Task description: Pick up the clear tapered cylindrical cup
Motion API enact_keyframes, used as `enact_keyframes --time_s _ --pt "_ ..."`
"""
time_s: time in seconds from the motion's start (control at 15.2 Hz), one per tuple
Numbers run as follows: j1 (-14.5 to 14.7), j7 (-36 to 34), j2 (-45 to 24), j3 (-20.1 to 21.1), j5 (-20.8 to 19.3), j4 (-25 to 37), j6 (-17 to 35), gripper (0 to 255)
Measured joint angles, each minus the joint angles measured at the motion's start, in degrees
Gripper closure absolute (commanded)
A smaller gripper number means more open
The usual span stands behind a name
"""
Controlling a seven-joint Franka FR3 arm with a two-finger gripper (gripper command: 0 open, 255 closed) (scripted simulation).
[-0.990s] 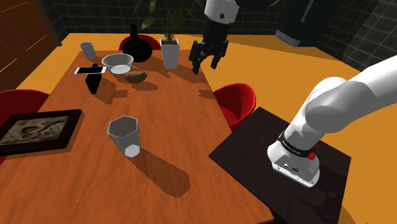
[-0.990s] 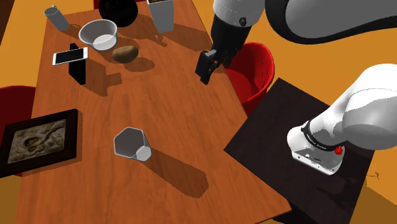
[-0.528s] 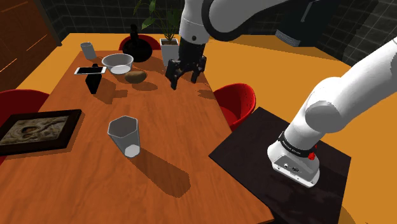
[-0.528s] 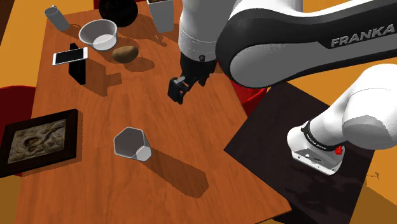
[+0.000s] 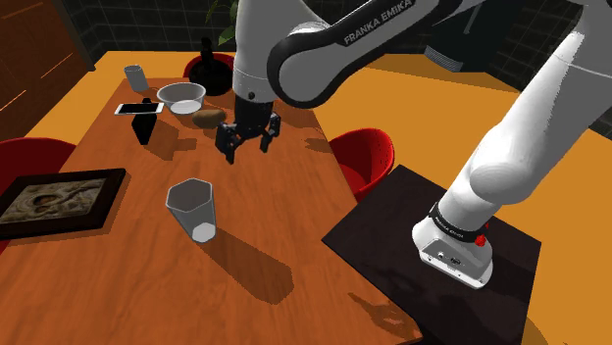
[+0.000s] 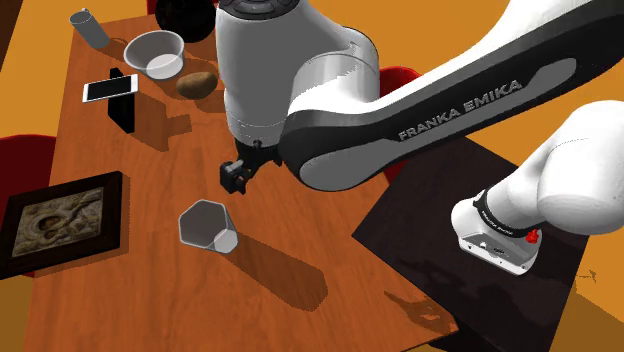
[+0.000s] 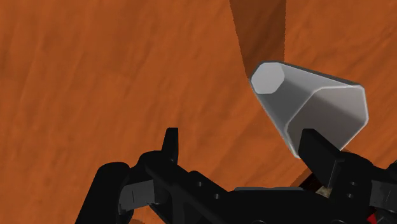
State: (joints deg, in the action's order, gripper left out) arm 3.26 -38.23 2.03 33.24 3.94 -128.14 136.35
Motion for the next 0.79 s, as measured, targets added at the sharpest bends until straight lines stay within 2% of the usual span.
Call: enact_keyframes --time_s 0.26,0.53,0.79 --pt "2.0 -8.5 -10.0 0.9 -8.9 5.6 3.2 0" --pt "6.3 -15.7 -19.8 -1.2 -17.2 12.7 4.8 0" --pt "8.4 -18.1 -23.7 -2.7 -20.2 15.2 5.8 0"
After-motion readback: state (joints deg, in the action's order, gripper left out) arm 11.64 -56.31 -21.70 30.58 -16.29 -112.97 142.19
